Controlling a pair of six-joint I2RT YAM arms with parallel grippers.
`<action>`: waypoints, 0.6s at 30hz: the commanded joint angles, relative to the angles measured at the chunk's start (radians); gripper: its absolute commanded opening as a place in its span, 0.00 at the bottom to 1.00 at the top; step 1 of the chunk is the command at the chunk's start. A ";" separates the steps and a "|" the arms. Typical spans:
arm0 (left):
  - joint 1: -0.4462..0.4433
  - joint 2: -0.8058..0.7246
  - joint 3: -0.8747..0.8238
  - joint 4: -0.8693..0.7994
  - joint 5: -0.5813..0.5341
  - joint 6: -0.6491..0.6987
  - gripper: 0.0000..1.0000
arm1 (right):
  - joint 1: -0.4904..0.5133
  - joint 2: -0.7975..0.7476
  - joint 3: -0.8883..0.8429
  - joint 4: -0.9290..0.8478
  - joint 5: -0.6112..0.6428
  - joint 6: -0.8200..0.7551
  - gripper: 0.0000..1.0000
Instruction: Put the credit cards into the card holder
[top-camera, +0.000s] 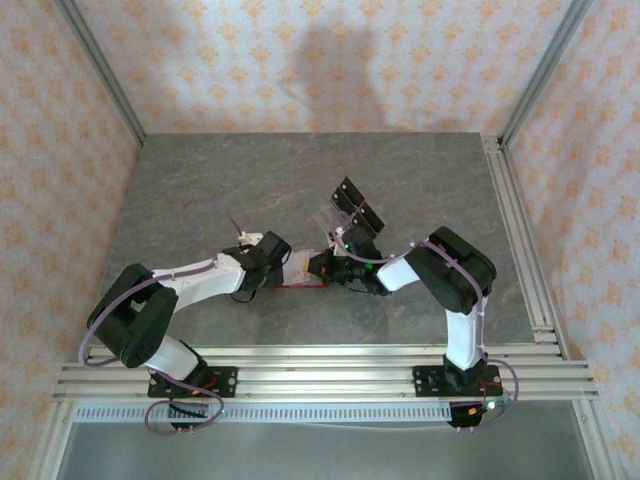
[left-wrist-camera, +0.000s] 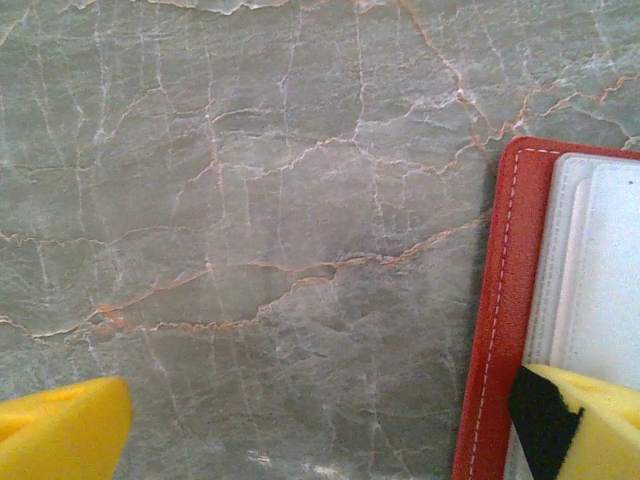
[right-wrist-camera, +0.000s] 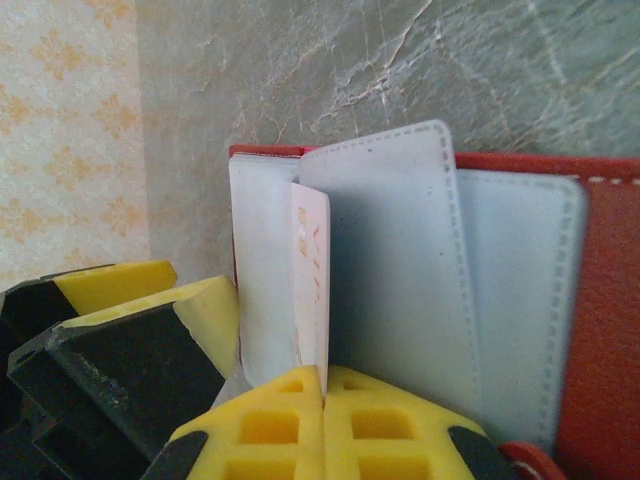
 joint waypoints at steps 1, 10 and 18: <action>-0.002 0.031 0.010 0.011 0.028 0.017 0.99 | -0.028 -0.006 0.005 -0.160 0.021 -0.079 0.00; -0.003 0.064 0.005 0.007 0.026 0.011 0.99 | -0.039 -0.002 0.026 -0.209 -0.001 -0.118 0.00; -0.003 0.086 0.005 0.009 0.027 0.005 0.98 | -0.029 0.032 0.045 -0.184 -0.031 -0.094 0.00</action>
